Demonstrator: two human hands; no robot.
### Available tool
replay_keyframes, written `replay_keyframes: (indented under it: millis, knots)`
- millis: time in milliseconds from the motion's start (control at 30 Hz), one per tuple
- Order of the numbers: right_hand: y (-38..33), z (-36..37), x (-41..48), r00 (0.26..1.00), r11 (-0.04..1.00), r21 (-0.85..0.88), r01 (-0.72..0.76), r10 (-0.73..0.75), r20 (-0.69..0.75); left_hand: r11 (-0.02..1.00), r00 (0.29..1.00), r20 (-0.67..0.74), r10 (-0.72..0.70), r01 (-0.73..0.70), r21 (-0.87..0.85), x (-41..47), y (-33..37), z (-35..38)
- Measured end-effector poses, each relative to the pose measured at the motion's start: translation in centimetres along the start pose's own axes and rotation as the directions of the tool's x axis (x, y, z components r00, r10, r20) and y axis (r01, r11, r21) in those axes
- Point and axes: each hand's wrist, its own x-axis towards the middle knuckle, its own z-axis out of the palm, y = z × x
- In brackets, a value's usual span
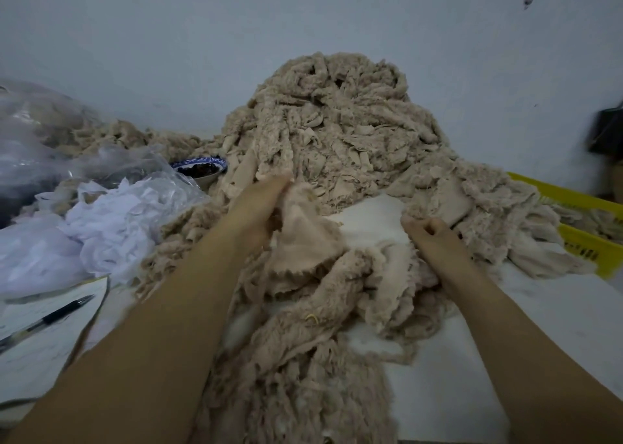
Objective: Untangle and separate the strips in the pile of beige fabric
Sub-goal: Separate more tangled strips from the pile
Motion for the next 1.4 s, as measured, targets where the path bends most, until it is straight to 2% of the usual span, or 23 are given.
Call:
replay_keyframes:
  millis: [67, 167, 200, 267, 300, 333, 367, 433, 467, 533, 600, 667, 700, 767, 833, 933, 1000, 1067, 1167, 1233, 1300, 1333, 1400]
  knots:
    - [0.1, 0.4, -0.4, 0.991, 0.994, -0.099, 0.047, -0.034, 0.132, 0.924, 0.987, 0.133, 0.088, -0.13, 0.359, -0.9, -1.0, 1.1]
    - [1.0, 0.9, -0.7, 0.982, 0.96, -0.247, 0.129, -0.089, 0.167, 0.764, 0.896, 0.442, 0.039, -0.312, 0.565, -2.3, -2.5, 1.6]
    - [1.1, 1.0, -0.8, 0.987, 0.959, -0.246, 0.141, -0.115, 0.114, 0.71, 0.847, 0.53, -0.043, -0.347, 0.613, -2.7, -3.0, 1.5]
    - [0.7, 0.9, -1.1, 0.988, 0.98, -0.127, 0.151, -0.149, 0.029, 0.448, 0.785, 0.597, -0.163, -0.481, 0.754, -2.8, -3.8, 1.1]
    - [0.1, 1.1, -1.4, 0.983, 0.982, -0.06, 0.18, -0.177, 0.057, 0.34, 0.793, 0.593, -0.14, -0.524, 0.781, -2.8, -4.1, 1.1]
    - [-0.6, 1.3, -1.9, 0.962, 0.971, -0.029, 0.238, -0.232, 0.147, 0.315, 0.809, 0.586, -0.045, -0.545, 0.777, -2.7, -4.4, 1.2]
    - [-1.3, 1.8, -2.5, 0.924, 0.955, -0.044, 0.293, -0.271, 0.271, 0.333, 0.814, 0.577, 0.066, -0.563, 0.756, -2.7, -4.5, 1.4]
    - [-2.0, 3.3, -3.3, 0.841, 0.902, -0.198, 0.383, -0.252, 0.479, 0.528, 0.868, 0.458, 0.192, -0.485, 0.697, -2.7, -3.9, 1.7]
    - [-1.9, 4.0, -3.3, 0.827, 0.866, -0.265, 0.423, -0.25, 0.504, 0.635, 0.901, 0.382, 0.203, -0.418, 0.649, -2.6, -3.5, 1.7]
    - [-1.9, 4.4, -2.6, 0.865, 0.842, -0.303, 0.447, -0.32, 0.387, 0.737, 0.931, 0.3, 0.205, -0.349, 0.579, -2.0, -2.7, 1.3]
    - [-2.3, 4.0, -2.0, 0.939, 0.919, -0.209, 0.335, -0.308, 0.154, 0.771, 0.926, 0.348, 0.144, -0.326, 0.547, -1.9, -1.8, 1.0]
    - [-2.9, 3.3, -1.4, 0.993, 0.983, 0.141, 0.119, -0.115, -0.035, 0.81, 0.917, 0.397, 0.03, -0.255, 0.528, -2.0, -1.4, 0.9]
    - [-3.2, 3.0, -1.0, 0.998, 0.942, 0.334, 0.028, -0.008, -0.063, 0.829, 0.917, 0.398, -0.013, -0.213, 0.518, -1.9, -1.4, 0.6]
    - [-3.2, 2.1, -0.3, 0.988, 0.8, 0.594, -0.086, 0.145, -0.052, 0.819, 0.926, 0.375, -0.053, -0.174, 0.547, -1.6, -1.6, -0.4]
    - [-2.5, 0.8, 0.2, 0.977, 0.677, 0.725, -0.13, 0.211, -0.021, 0.77, 0.947, 0.316, -0.064, -0.155, 0.619, -1.3, -1.9, -1.8]
    - [-0.9, -0.4, 0.4, 0.967, 0.617, 0.767, -0.177, 0.255, 0.018, 0.751, 0.989, 0.147, 0.033, -0.122, 0.649, -1.0, -2.5, -3.7]
    - [-0.2, -0.5, 0.3, 0.961, 0.594, 0.768, -0.241, 0.257, 0.103, 0.811, 0.987, 0.078, 0.143, -0.162, 0.563, -0.8, -2.7, -4.2]
    - [-0.1, -0.3, 0.1, 0.954, 0.577, 0.762, -0.294, 0.229, 0.195, 0.889, 0.984, 0.058, 0.166, -0.175, 0.422, -0.8, -2.6, -4.1]
    - [-0.1, -0.3, 0.0, 0.971, 0.612, 0.754, -0.237, 0.173, 0.164, 0.876, 0.964, 0.037, 0.264, -0.256, 0.408, -1.1, -2.1, -3.8]
    - [0.0, -0.4, 0.1, 0.99, 0.654, 0.744, -0.142, 0.091, 0.108, 0.784, 0.867, -0.057, 0.495, -0.418, 0.459, -1.8, -1.2, -3.9]
    - [-0.2, -0.4, 0.0, 0.996, 0.733, 0.676, -0.073, 0.024, 0.081, 0.692, 0.744, -0.066, 0.665, -0.581, 0.429, -2.4, -1.0, -4.0]
    - [-0.3, -0.3, -0.1, 0.997, 0.782, 0.622, -0.042, -0.007, 0.075, 0.71, 0.735, -0.081, 0.673, -0.612, 0.348, -2.6, -1.3, -3.9]
    - [-0.4, -0.2, -0.5, 0.996, 0.864, 0.504, 0.015, -0.059, 0.071, 0.85, 0.834, -0.165, 0.526, -0.511, 0.128, -2.8, -2.7, -3.8]
